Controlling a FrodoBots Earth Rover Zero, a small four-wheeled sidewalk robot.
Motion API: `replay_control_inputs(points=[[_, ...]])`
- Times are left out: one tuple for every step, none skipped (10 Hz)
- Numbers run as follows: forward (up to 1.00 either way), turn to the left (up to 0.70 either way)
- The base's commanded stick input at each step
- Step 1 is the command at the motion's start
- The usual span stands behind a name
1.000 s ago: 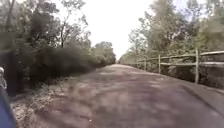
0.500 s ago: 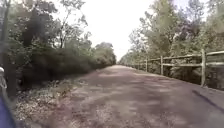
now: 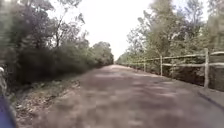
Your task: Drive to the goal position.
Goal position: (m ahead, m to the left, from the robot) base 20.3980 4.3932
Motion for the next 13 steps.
replay_control_inputs(points=[[0.7, 0.0], [0.7, 0.0], [0.7, 0.0], [0.7, 0.0], [0.7, 0.0], [0.7, 0.0], [0.7, 0.0], [0.7, 0.0], [0.7, 0.0], [0.7, 0.0], [0.7, 0.0], [0.7, 0.0], [0.7, 0.0]])
